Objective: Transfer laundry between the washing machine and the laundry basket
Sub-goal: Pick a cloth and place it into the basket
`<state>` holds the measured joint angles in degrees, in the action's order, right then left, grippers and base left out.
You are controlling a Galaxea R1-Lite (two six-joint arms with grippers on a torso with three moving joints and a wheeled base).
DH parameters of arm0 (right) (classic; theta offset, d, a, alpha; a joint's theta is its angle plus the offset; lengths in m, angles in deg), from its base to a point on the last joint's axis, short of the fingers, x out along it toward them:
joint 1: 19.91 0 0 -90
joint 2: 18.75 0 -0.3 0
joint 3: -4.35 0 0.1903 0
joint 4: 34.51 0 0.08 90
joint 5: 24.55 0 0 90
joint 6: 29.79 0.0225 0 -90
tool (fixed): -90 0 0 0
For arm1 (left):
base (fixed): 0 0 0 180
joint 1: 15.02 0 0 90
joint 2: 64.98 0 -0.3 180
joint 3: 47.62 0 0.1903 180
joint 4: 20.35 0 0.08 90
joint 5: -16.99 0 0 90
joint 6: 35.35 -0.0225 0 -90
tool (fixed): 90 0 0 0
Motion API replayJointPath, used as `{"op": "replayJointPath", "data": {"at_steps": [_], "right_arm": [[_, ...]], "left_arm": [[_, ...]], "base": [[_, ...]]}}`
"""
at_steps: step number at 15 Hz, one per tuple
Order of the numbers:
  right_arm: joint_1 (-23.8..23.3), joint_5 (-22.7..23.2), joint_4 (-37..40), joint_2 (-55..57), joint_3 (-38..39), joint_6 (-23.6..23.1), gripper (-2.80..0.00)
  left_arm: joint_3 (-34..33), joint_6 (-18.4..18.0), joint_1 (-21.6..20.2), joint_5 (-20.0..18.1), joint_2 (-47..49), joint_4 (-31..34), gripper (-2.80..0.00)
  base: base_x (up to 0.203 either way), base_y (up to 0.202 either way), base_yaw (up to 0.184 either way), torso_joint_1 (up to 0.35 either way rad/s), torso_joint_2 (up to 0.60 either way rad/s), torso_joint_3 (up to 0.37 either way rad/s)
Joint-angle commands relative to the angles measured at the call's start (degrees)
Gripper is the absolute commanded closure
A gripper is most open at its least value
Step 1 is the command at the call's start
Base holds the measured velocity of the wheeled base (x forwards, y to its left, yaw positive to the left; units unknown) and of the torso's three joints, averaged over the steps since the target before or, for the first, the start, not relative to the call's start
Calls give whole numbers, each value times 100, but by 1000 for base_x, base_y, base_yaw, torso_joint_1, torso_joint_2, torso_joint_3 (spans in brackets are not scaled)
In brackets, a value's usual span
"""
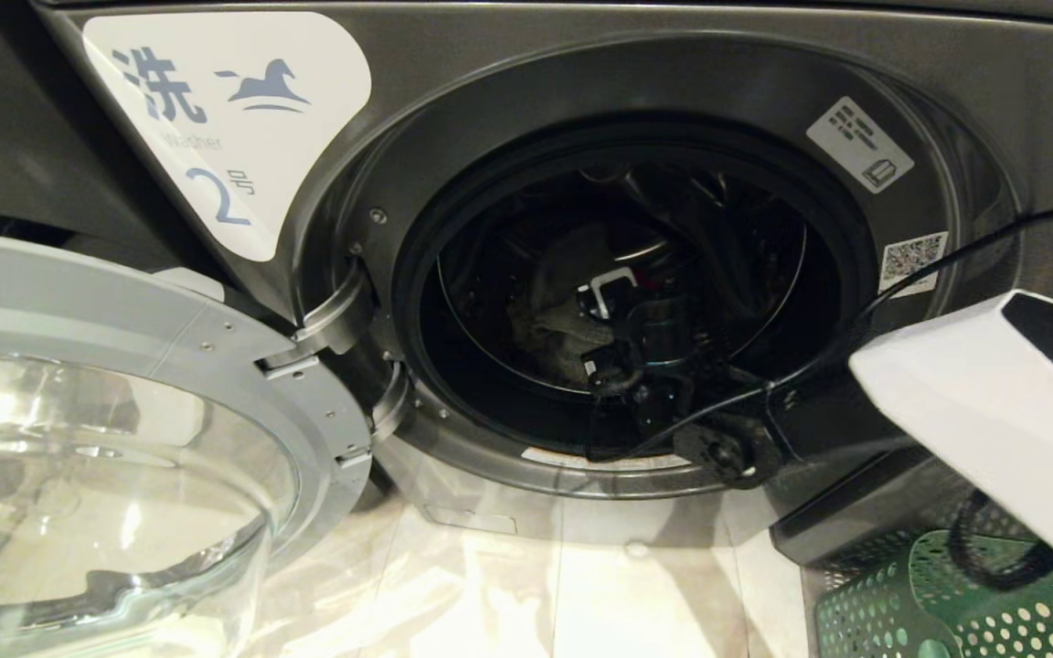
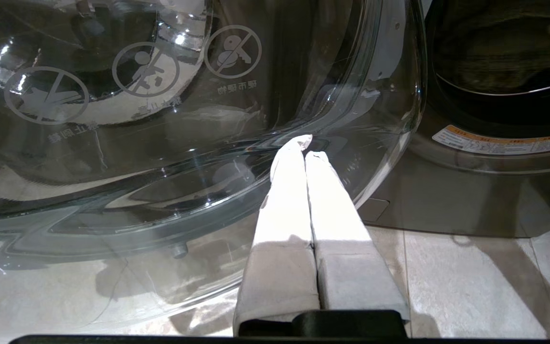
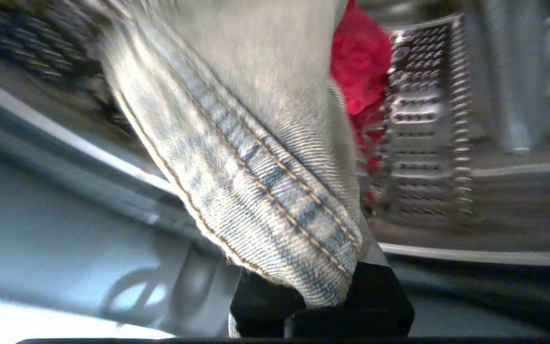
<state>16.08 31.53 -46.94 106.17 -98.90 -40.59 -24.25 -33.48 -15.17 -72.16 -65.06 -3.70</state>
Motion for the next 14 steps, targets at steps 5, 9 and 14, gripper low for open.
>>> {"op": "replayJointPath", "data": {"at_steps": [5, 9, 14], "right_arm": [[569, -29, -54, -2741, 2028, 10, 0], [778, -23, -52, -4107, 3246, -181, 0], [819, 499, 9, -5821, 4004, -1091, 0]], "left_arm": [[-229, 7, -2, 3, 7, -5, 0], [-229, 6, -2, 3, 7, -5, 0], [-229, -2, -2, 3, 7, -5, 0]], "base": [[0, 0, 0, 0, 0, 0], [0, 0, 0, 0, 0, 0], [0, 0, 0, 0, 0, 0]]}}
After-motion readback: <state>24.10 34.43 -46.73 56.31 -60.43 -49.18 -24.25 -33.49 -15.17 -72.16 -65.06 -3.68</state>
